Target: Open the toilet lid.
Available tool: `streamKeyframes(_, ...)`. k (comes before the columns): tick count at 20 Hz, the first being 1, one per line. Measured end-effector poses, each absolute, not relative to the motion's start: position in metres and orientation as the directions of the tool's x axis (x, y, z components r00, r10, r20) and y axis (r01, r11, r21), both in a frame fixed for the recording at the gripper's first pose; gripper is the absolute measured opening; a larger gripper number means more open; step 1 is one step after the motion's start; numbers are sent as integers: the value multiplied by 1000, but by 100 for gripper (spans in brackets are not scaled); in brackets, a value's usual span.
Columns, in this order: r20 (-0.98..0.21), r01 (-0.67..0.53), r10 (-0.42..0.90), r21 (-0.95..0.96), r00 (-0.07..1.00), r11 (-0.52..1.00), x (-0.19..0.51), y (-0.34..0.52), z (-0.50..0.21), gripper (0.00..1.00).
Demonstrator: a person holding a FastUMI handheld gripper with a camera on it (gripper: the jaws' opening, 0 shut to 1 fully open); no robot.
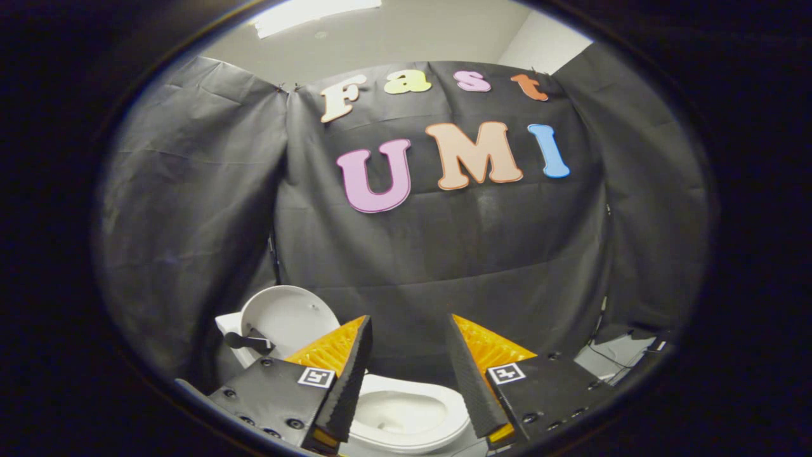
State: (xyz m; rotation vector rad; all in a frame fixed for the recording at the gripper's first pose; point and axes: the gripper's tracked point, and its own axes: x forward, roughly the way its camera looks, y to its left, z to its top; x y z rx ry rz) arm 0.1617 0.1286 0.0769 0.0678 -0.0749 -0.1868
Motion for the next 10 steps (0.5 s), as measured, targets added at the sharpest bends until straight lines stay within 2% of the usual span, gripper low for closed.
streamKeyframes(5, 36, 171, -173, 53, 984, 984, 149, 112, 70, 73)
streamKeyframes(10, 53, 139, -142, 52, 989, 989, 134, 95, 75, 73)
